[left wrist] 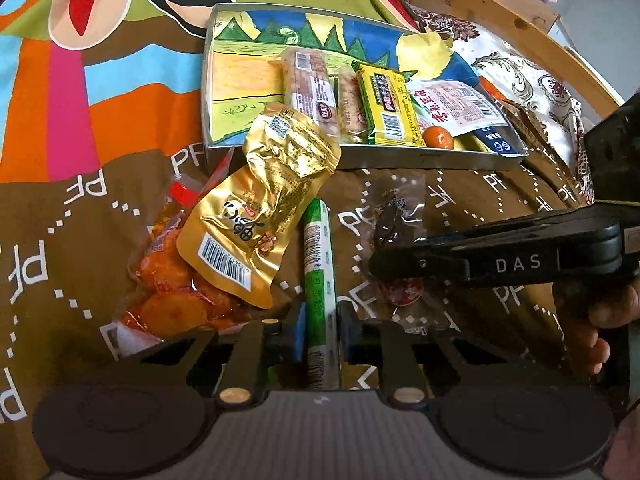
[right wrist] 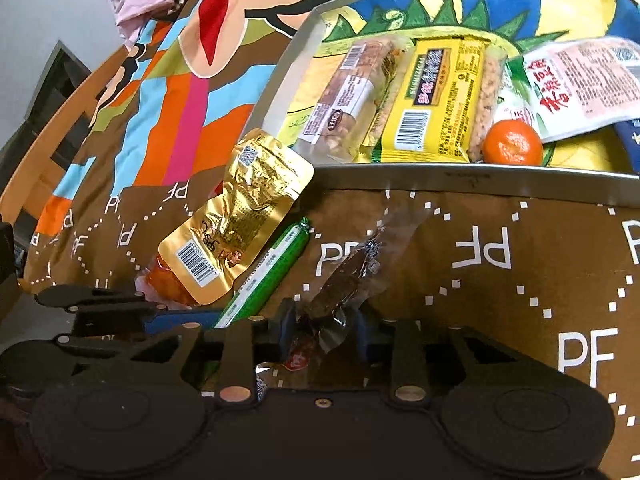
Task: Organize snacks
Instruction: 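Lift the green stick with left tool while right tool lifts the brown meat stick, then carry the green stick and meat stick over the metal tray and lower them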
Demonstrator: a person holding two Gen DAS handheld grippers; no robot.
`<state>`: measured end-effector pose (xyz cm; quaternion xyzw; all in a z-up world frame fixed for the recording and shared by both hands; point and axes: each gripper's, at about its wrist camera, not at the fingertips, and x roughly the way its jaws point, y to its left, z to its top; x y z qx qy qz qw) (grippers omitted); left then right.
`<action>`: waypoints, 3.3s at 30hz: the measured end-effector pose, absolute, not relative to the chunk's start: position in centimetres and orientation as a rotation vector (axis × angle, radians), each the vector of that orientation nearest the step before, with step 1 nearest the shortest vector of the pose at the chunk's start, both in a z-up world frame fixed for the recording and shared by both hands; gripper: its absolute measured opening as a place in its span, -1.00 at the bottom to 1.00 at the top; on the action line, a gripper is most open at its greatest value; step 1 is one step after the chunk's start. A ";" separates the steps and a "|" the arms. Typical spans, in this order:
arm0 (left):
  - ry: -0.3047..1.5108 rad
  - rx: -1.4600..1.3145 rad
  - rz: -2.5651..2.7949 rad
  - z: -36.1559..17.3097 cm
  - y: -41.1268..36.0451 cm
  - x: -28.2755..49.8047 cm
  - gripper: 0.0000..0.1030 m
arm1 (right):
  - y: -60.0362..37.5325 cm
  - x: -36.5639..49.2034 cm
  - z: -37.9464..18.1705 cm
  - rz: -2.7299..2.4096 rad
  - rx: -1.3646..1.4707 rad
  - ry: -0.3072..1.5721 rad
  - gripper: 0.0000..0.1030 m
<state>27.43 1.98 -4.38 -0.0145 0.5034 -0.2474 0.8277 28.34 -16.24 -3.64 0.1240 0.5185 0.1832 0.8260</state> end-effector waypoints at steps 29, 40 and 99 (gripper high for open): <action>0.644 0.429 -0.404 0.1 -4.2 19.5 -0.65 | -15.3 22.5 2.4 0.425 -0.116 0.829 -0.70; 0.498 0.522 -0.350 1.3 -5.8 17.6 -0.65 | -16.4 20.9 4.0 0.408 -0.125 0.754 -0.70; 0.371 0.383 -0.122 -3.8 -9.2 32.7 -0.65 | -20.0 33.1 0.7 0.020 -0.237 0.537 -0.70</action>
